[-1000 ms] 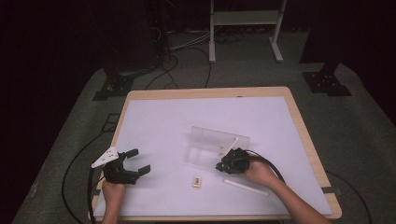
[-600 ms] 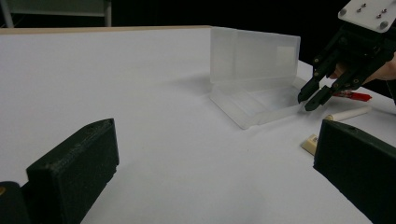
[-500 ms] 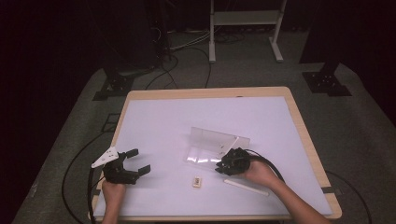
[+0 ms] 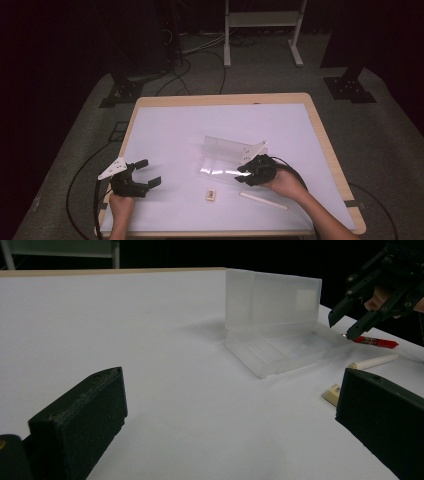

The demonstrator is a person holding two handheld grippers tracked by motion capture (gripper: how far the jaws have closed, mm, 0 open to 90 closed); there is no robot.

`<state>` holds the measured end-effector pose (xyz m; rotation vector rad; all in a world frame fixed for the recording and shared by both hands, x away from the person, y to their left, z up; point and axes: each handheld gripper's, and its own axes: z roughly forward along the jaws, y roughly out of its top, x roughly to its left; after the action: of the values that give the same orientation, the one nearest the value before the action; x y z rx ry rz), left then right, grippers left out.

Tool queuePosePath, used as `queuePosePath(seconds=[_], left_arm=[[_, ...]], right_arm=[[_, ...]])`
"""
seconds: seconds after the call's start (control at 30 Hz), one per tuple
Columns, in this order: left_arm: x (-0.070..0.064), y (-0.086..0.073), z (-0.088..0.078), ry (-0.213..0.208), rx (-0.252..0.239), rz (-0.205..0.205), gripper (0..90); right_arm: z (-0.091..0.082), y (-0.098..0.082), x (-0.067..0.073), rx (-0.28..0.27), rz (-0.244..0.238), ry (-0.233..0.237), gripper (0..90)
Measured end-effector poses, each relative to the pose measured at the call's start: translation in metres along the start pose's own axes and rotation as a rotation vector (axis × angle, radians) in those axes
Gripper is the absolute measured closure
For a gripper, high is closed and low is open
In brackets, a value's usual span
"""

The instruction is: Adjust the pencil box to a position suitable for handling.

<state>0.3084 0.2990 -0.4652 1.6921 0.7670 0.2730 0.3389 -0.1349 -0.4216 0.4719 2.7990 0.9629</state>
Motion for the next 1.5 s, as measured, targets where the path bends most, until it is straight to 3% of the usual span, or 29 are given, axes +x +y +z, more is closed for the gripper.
queuePosePath(seconds=[0.4,1.07,1.5], left_arm=[[0.000,0.000,0.000,0.000,0.003,0.000,0.0],[0.000,0.000,0.000,0.002,0.007,0.002,0.0],[0.000,0.000,0.000,0.005,0.008,-0.001,0.0]], right_arm=[[-0.023,-0.015,-0.002,-0.015,0.031,-0.031,59.3],[-0.053,-0.046,-0.004,-0.033,0.123,-0.066,47.1],[-0.066,-0.072,-0.002,-0.019,0.160,-0.092,46.8]])
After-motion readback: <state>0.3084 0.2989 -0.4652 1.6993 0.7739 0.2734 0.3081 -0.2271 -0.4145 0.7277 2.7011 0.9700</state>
